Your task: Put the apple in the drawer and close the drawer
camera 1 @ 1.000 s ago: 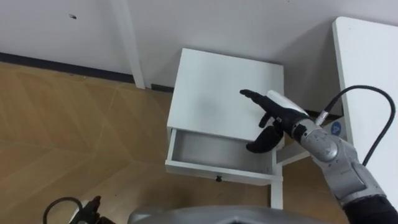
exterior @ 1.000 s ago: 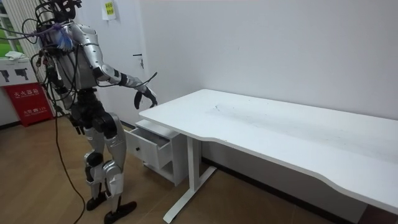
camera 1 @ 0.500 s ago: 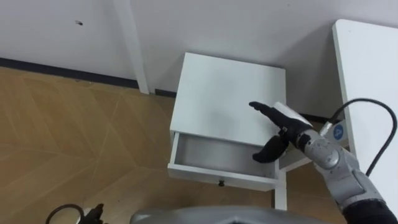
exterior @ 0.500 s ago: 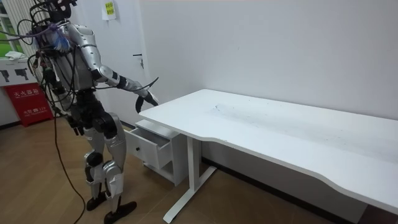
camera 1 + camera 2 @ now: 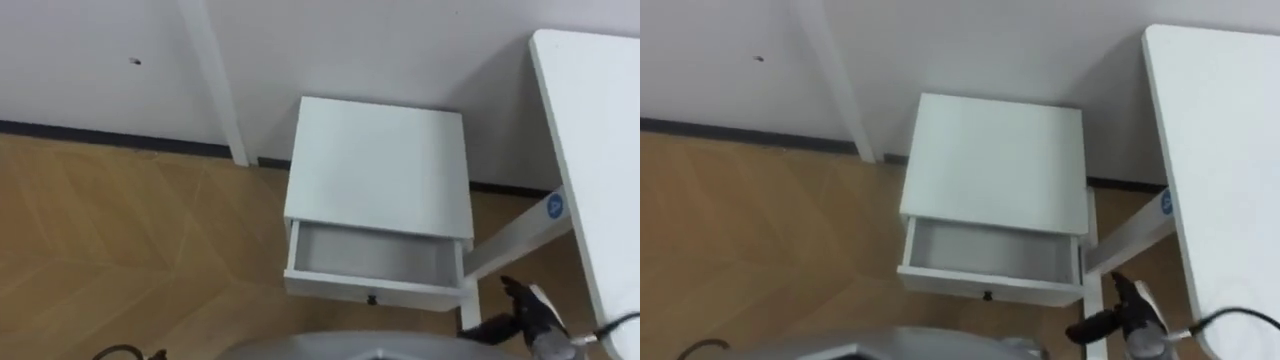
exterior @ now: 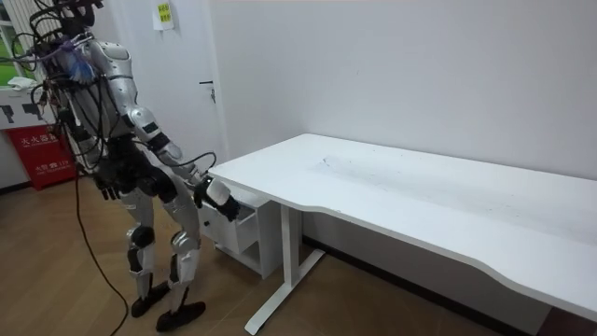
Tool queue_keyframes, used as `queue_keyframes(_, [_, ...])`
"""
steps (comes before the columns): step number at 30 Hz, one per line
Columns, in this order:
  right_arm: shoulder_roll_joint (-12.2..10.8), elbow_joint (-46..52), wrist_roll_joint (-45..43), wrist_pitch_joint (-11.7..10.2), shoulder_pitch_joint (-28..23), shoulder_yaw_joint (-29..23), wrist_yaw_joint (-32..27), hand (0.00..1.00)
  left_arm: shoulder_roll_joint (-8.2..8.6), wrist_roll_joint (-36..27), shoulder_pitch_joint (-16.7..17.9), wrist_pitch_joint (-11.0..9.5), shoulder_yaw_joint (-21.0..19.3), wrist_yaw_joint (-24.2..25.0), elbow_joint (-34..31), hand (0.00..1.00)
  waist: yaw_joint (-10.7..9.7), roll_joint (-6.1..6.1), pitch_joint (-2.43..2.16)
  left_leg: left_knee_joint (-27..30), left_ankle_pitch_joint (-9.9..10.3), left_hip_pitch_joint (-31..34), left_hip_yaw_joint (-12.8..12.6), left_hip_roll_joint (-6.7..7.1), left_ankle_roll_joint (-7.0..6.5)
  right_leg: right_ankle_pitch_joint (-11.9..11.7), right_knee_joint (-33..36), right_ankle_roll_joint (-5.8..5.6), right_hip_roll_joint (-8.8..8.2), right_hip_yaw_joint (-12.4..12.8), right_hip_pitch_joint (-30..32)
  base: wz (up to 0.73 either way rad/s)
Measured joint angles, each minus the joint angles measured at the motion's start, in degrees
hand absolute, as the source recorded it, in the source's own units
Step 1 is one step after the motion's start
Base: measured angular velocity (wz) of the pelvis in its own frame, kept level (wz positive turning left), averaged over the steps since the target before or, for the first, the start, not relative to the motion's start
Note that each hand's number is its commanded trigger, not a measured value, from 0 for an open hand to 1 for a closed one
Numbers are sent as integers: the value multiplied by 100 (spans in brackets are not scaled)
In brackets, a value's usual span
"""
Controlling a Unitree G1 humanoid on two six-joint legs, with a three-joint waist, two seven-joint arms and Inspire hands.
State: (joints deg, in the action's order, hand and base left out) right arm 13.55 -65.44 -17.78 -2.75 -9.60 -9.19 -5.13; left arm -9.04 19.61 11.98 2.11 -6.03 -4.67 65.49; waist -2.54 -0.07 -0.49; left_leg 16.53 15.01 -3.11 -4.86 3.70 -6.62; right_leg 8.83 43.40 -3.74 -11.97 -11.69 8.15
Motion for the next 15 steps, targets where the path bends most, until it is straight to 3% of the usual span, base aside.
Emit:
queue_keyframes(1, [7,-89,21,42,-38,-18,-7,0,-9,7,-1,8,5,-3,-1,0,2,51,-13,55,2,-21,-8,15,-45,-303,476,14,-35,173,284,3])
queue_keyframes(2, [-8,-193,85,134,-98,-54,4,0,-42,3,7,11,8,-4,17,0,-7,183,-6,162,48,-20,-98,-21,-141,-1194,1459,1,10,589,978,-41])
queue_keyframes(3, [-57,-255,238,201,-110,-91,34,0,-96,-32,-19,27,2,-16,56,0,-18,295,49,343,114,96,-235,-90,-237,-1272,2942,102,47,818,1793,-47])
queue_keyframes(4, [-87,-252,298,193,-115,-107,41,0,-132,-68,-52,46,-1,-19,91,0,-58,315,43,435,135,176,-234,-110,-251,-1131,3852,164,81,889,2251,-35])
queue_keyframes(5, [-98,-272,469,136,-232,-106,44,0,-174,-156,-168,103,13,-19,167,0,-151,442,65,589,182,339,-241,-199,-283,-828,5433,213,166,927,2980,-7])
queue_keyframes(6, [-98,-279,572,149,-327,-101,35,0,-204,-163,-257,167,7,-19,248,0,-211,505,105,694,213,483,-243,-243,-304,-614,6443,216,219,902,3552,-4])
queue_keyframes(8, [-90,-303,697,244,-426,-87,28,0,-217,-151,-302,244,5,-20,252,0,-252,485,118,853,311,590,-267,-250,-331,-398,6935,200,200,931,3889,-4])
queue_keyframes(10, [-91,-357,915,354,-431,-42,25,0,-221,-148,-209,291,-3,-15,196,0,-294,447,118,953,402,584,-254,-249,-305,-358,6148,171,155,993,3566,4])
queue_keyframes(12, [-90,-352,1130,432,-394,-29,28,0,-227,-149,11,296,-52,-9,63,0,-315,313,122,908,395,538,-220,-210,-251,-279,3312,8,130,825,2297,4])
queue_keyframes(13, [-90,-345,1138,461,-384,-4,29,0,-240,-151,79,309,-59,-10,53,0,-296,266,115,874,387,532,-220,-183,-193,-253,2548,-31,150,802,1915,-8])
queue_keyframes(15, [-93,-335,1130,553,-314,119,25,0,-262,-198,161,440,-60,-15,49,0,-146,155,112,624,286,542,-226,-177,45,-202,0,-92,423,671,677,-14])
